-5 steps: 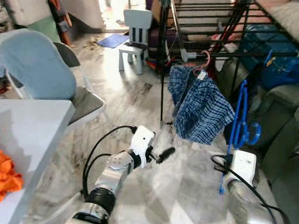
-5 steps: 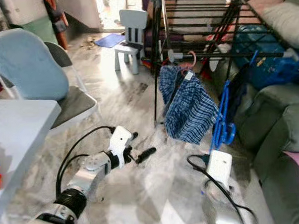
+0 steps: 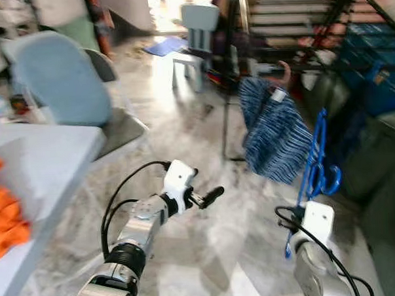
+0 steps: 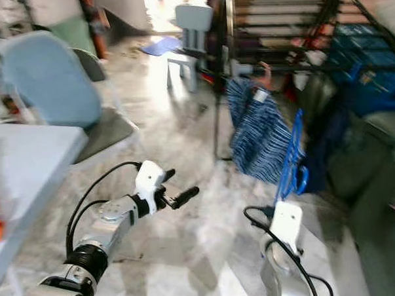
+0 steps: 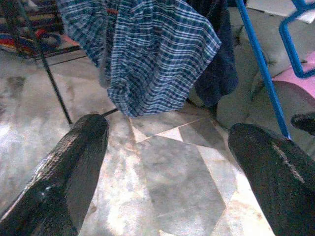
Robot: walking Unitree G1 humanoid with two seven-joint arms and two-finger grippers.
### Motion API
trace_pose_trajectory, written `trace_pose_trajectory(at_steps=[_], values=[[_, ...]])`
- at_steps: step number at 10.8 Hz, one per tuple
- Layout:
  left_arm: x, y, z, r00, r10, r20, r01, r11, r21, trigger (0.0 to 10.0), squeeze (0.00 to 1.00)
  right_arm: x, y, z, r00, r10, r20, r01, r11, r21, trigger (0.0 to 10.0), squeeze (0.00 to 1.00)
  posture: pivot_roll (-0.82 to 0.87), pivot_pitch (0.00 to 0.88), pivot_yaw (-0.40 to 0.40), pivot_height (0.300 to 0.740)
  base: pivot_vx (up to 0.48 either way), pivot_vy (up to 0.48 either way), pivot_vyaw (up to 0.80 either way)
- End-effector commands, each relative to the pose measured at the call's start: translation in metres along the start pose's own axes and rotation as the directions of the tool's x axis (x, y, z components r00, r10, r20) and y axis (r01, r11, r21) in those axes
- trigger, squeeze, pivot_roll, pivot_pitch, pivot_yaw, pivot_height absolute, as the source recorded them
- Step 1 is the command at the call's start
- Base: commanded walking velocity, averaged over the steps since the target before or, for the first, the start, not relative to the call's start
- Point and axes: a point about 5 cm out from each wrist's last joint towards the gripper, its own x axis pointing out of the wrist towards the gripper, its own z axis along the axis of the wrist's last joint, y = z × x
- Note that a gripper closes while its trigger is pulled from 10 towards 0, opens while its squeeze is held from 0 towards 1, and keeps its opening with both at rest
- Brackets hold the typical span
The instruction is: Hang hanger
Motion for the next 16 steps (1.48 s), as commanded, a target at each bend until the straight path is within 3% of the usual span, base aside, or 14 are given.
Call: trace_pose_trajectory(at_steps=[1,3,7,13,16], values=[[0.001,-0.005,-0.004,1.0,-0.021,-0.007,0.021,1.0,-0.014,10.0,0.0,0.0,-0.004,0.0,1.0,-0.013,-0.003,0.013,1.0,0.002,10.0,0.0,0.07,0.0,-0.022,0.74,0.319,0.0,-0.8],[0.001,-0.008,-0.008,0.999,-0.031,-0.014,0.031,0.999,-0.021,10.0,0.0,-0.002,-0.01,0.0,1.0,-0.015,-0.011,0.014,1.0,-0.013,10.0,0.0,0.06,0.0,-0.034,0.74,0.319,0.0,-0.8],[0.004,-0.014,-0.012,1.0,-0.017,-0.01,0.016,0.997,-0.072,10.0,0.0,-0.003,-0.017,-0.001,0.987,0.127,-0.095,-0.137,0.984,-0.109,10.0,0.0,0.04,0.0,-0.054,0.74,0.337,0.0,-0.15],[0.004,-0.02,-0.016,0.999,-0.031,-0.011,0.03,0.996,-0.083,10.0,0.0,-0.013,-0.009,-0.009,0.938,0.283,-0.2,-0.321,0.927,-0.195,10.0,0.0,0.03,0.0,-0.048,0.74,0.344,0.329,0.0],[0.005,-0.023,-0.017,0.999,-0.044,-0.015,0.043,0.996,-0.077,10.0,0.0,-0.013,-0.016,-0.005,0.951,0.252,-0.177,-0.286,0.935,-0.208,10.0,0.0,0.03,0.0,-0.046,0.74,0.385,0.11,0.0]])
